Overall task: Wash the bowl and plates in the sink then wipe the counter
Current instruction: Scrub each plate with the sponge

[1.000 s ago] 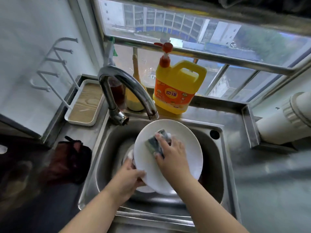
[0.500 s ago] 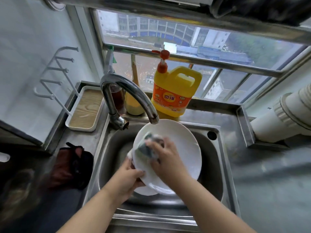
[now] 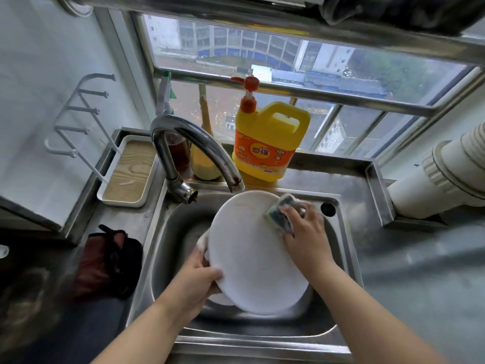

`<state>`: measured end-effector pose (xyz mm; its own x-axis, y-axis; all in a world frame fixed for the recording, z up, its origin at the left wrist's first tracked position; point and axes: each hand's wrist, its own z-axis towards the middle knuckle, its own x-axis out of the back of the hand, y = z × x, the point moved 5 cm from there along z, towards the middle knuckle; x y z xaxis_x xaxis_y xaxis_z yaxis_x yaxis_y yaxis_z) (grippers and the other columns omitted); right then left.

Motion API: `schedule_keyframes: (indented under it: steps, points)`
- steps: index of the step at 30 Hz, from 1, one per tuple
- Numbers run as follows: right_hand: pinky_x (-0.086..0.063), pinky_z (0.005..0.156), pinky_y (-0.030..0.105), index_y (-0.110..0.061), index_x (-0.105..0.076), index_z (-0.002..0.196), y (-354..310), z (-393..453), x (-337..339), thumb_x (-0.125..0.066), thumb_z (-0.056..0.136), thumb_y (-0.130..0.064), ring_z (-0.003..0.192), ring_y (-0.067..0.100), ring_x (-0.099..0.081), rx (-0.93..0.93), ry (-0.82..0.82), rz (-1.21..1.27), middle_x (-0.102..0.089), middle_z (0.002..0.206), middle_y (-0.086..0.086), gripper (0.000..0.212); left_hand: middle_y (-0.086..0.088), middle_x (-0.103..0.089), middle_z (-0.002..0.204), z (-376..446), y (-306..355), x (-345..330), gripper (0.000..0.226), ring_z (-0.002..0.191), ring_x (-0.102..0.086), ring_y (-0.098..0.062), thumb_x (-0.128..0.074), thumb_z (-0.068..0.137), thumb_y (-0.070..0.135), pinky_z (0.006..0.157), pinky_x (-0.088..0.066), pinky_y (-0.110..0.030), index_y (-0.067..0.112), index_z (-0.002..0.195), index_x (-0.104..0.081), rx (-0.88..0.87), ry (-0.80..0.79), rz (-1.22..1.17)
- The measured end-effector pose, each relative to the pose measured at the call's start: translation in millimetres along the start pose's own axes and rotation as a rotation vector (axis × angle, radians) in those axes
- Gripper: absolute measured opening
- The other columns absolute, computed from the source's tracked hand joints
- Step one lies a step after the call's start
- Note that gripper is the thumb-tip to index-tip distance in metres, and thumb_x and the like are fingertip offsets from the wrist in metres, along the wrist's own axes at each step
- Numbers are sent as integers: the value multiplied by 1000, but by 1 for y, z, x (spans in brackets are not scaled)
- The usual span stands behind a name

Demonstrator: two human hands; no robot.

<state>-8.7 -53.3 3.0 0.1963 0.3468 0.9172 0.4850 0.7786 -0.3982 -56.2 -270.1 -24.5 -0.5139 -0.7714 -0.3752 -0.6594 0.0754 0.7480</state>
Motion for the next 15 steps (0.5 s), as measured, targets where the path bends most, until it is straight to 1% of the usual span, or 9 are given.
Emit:
schedule_keyframes:
  steps: [3,5,7,8,10,12,13,14,15]
  points:
    - [-37,103,41,-26,-47,135,12,-33,2,-59,87,-19,121,31,-32,-122,-3,-58,-29,140,9,50,-6,-56,124,1,-9,-3,90,108,-58,-35,-49,61,-5,74,-52,-44,52,131,-44,18,-9,1]
    - [-36,102,39,-28,-43,138,14,-45,0,-59,87,-21,118,31,-33,-178,-14,-87,-27,141,10,54,-6,-57,123,1,-14,-3,89,108,-57,-37,-49,59,-2,76,-48,-47,53,129,-45,23,0,11]
    - [-32,103,36,-29,-42,138,12,-45,-4,-59,87,-24,118,30,-34,-213,-25,-48,-28,140,9,54,-5,-58,122,0,-15,-6,85,107,-58,-35,-51,65,-3,77,-49,-47,52,128,-46,18,9,2]
    - [-31,104,33,-30,-43,138,5,-44,-6,-60,87,-25,119,29,-35,-204,-34,3,-29,139,8,54,-5,-58,121,2,-13,-9,81,106,-59,-33,-53,72,-7,75,-53,-45,50,129,-45,6,18,-15]
    - [-29,105,28,-32,-47,135,-21,-44,-15,-62,85,-26,122,24,-37,-85,-65,128,-32,138,3,53,-4,-60,120,6,-5,-14,74,105,-62,-29,-49,85,-13,72,-58,-40,44,133,-44,-32,49,-78]
    - [-33,105,26,-35,-49,133,-48,-62,-22,-62,84,-25,122,19,-37,100,-170,208,-32,138,-3,51,-3,-60,121,12,4,-11,65,105,-63,-27,-46,90,-8,70,-59,-37,40,134,-43,-73,105,-151]
    - [-37,102,28,-37,-50,131,-53,-75,-23,-62,83,-24,120,19,-39,194,-222,197,-34,137,-4,51,-2,-59,120,13,8,-7,60,105,-63,-26,-46,92,-5,68,-58,-36,40,132,-43,-90,139,-167]
    - [-42,97,30,-39,-52,126,-48,-84,-22,-64,79,-22,116,21,-45,256,-227,177,-40,134,-3,51,-1,-59,120,13,12,-1,57,105,-61,-24,-46,93,-3,67,-57,-33,40,129,-44,-103,173,-166]
    - [-48,91,34,-40,-55,120,-34,-87,-20,-65,72,-21,109,25,-52,279,-221,161,-47,128,-2,53,1,-58,121,11,14,4,55,105,-60,-22,-46,93,-2,67,-56,-31,41,127,-45,-113,196,-156]
